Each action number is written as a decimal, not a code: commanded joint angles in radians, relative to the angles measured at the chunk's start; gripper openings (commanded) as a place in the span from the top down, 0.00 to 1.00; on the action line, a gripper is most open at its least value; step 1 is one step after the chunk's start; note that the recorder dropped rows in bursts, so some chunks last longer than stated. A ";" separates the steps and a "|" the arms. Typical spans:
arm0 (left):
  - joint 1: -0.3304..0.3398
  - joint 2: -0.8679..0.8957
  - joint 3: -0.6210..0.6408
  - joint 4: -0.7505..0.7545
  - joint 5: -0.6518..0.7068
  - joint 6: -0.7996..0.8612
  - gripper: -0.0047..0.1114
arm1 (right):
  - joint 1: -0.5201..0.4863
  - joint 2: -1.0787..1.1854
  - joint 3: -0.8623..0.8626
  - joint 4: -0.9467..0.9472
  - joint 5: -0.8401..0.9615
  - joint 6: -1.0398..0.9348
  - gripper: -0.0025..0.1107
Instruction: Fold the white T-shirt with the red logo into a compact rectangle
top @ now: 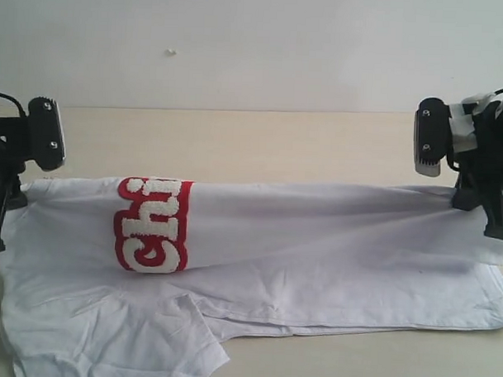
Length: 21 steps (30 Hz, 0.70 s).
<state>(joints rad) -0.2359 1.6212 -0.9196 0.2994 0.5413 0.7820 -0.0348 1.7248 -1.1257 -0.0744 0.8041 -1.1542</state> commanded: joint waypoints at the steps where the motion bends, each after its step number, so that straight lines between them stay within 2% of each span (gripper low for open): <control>1: 0.008 0.077 0.003 0.057 -0.093 -0.001 0.96 | -0.001 0.066 0.002 -0.066 -0.093 -0.004 0.98; 8: 0.017 0.177 0.003 0.056 -0.245 -0.005 0.96 | -0.001 0.132 0.002 -0.069 -0.280 0.019 0.98; 14: 0.062 0.220 0.003 0.051 -0.358 -0.058 0.96 | -0.001 0.187 0.002 -0.131 -0.367 0.105 0.96; 18: 0.089 0.240 0.003 0.051 -0.388 -0.093 0.96 | -0.001 0.218 0.002 -0.147 -0.408 0.131 0.85; 20: 0.100 0.253 0.003 0.051 -0.388 -0.107 0.96 | -0.001 0.225 0.002 -0.147 -0.417 0.135 0.76; 21: 0.105 0.258 0.003 0.051 -0.389 -0.107 0.96 | -0.001 0.230 0.002 -0.147 -0.417 0.135 0.69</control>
<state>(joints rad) -0.1506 1.8661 -0.9196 0.3506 0.1560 0.7021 -0.0348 1.9454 -1.1257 -0.1983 0.4028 -1.0305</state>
